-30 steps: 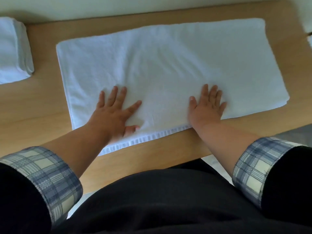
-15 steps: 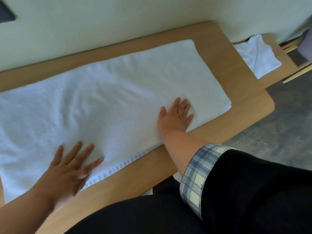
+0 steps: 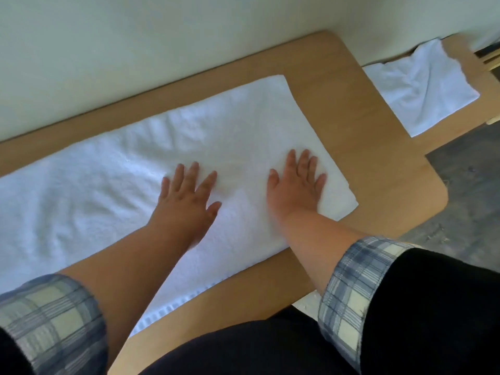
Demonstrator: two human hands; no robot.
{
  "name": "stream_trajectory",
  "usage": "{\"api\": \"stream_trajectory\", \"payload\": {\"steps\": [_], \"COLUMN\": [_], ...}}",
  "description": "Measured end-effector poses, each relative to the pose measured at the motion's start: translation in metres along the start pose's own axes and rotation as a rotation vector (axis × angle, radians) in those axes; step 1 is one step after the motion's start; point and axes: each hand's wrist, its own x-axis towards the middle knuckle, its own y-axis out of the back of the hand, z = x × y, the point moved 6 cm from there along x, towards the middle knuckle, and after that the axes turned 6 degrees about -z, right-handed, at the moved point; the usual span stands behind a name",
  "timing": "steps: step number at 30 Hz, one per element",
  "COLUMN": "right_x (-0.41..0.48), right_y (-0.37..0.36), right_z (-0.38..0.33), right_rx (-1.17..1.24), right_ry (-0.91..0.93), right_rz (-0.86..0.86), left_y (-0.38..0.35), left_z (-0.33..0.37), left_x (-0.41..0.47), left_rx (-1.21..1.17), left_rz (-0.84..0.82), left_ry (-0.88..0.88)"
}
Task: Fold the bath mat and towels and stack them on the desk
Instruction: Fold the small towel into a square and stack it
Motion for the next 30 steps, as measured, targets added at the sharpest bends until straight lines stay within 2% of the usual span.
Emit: {"api": "stream_trajectory", "payload": {"steps": [2, 4, 7, 12, 18, 21, 25, 30], "right_x": [0.004, 0.004, 0.000, 0.000, -0.001, -0.002, -0.001, 0.010], "right_y": [0.006, 0.008, 0.005, 0.005, 0.005, 0.005, 0.008, 0.035], "right_z": [0.031, 0.044, 0.047, 0.046, 0.045, 0.045, 0.045, 0.065], "right_rx": [0.006, -0.032, -0.098, -0.106, -0.099, -0.088, -0.042, 0.184], "right_ry": [-0.051, -0.013, 0.062, 0.084, 0.086, 0.087, 0.113, 0.118], "right_rz": [-0.013, -0.037, -0.022, 0.003, 0.006, 0.030, 0.016, -0.100], "left_y": [0.002, 0.010, 0.027, 0.050, 0.066, 0.075, 0.082, 0.081], "left_z": [0.005, 0.008, 0.012, 0.038, 0.121, 0.149, 0.165, 0.153], "left_x": [0.027, 0.046, 0.080, 0.141, 0.196, 0.220, 0.235, 0.188], "left_rx": [-0.018, -0.034, -0.055, -0.036, 0.008, 0.014, 0.027, -0.171], "left_rz": [-0.021, -0.006, 0.041, 0.067, 0.106, 0.106, 0.110, 0.132], "left_ry": [0.062, 0.087, 0.114, 0.119, -0.043, -0.062, -0.048, -0.207]}}
